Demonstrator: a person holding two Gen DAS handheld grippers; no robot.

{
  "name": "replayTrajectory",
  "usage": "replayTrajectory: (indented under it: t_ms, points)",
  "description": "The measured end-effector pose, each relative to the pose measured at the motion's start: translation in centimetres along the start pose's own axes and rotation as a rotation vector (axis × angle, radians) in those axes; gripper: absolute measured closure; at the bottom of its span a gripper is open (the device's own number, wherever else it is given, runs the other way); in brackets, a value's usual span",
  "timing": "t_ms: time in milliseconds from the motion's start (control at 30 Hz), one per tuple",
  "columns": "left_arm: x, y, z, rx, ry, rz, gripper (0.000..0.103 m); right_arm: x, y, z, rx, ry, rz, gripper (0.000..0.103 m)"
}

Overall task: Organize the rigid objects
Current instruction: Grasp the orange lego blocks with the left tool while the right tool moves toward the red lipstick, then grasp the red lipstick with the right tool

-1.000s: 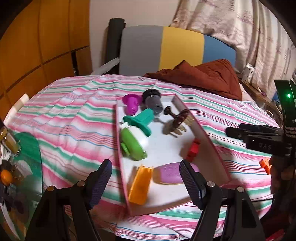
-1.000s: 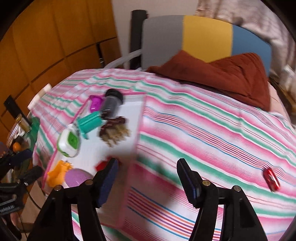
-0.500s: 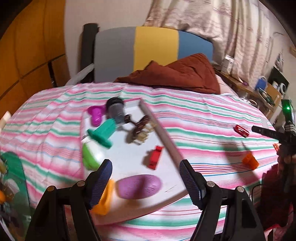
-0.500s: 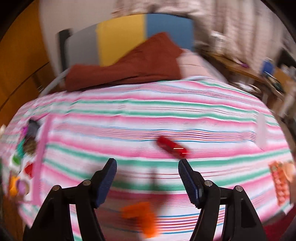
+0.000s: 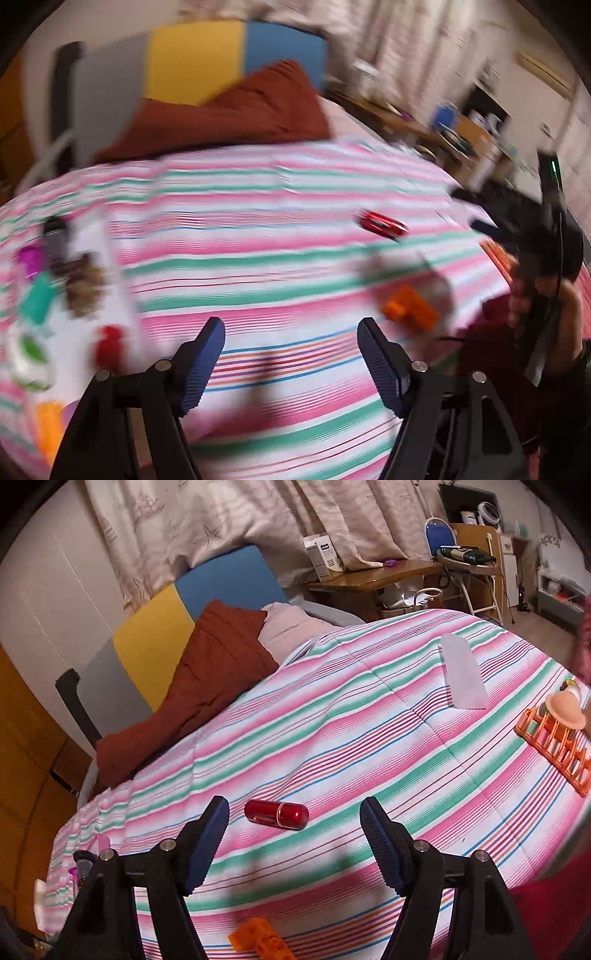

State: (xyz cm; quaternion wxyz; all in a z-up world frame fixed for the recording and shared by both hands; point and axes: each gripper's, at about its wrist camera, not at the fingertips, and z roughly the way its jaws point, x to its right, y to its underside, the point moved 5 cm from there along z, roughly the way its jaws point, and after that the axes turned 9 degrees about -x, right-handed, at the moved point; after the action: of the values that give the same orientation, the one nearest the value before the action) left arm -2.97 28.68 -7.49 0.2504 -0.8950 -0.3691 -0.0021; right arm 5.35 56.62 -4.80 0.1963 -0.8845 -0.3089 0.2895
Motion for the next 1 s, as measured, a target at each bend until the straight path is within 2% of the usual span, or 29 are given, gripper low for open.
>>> replayTrajectory:
  t_ms: [100,167,333,400,500,533,633,767,1000]
  points:
    - [2.6,-0.7,2.9,-0.073,0.077,0.048,0.039,0.7,-0.1,-0.2,0.000,-0.041,0.049,0.027]
    - [4.4,-1.4,4.7,-0.111,0.119,0.070,0.041,1.0,-0.1,0.1,-0.008,-0.068,0.075,0.027]
    - [9.4,-2.1,7.2,-0.150,0.173,0.250,0.040,1.0,-0.2,0.6,-0.031,-0.101,0.083,0.027]
    - [10.8,-2.3,7.9,-0.171,0.198,0.285,0.035,1.0,-0.1,0.8,-0.039,-0.109,0.085,0.027]
    - [12.4,-2.3,9.6,-0.182,0.158,0.352,0.032,0.9,0.0,0.8,-0.045,-0.123,0.085,0.027]
    - [12.9,-2.5,10.0,-0.161,0.130,0.381,0.032,0.8,0.0,0.9,-0.048,-0.125,0.083,0.027]
    - [12.8,-2.5,11.8,-0.216,0.122,0.375,0.032,0.9,0.0,0.9,-0.051,-0.125,0.089,0.027]
    - [12.3,-1.6,11.5,-0.172,0.094,0.436,0.033,1.1,0.1,1.3,-0.068,-0.140,0.102,0.027]
    - [8.2,-0.7,9.5,-0.135,0.102,0.290,0.033,0.4,0.5,1.9,-0.096,-0.120,0.071,0.027]
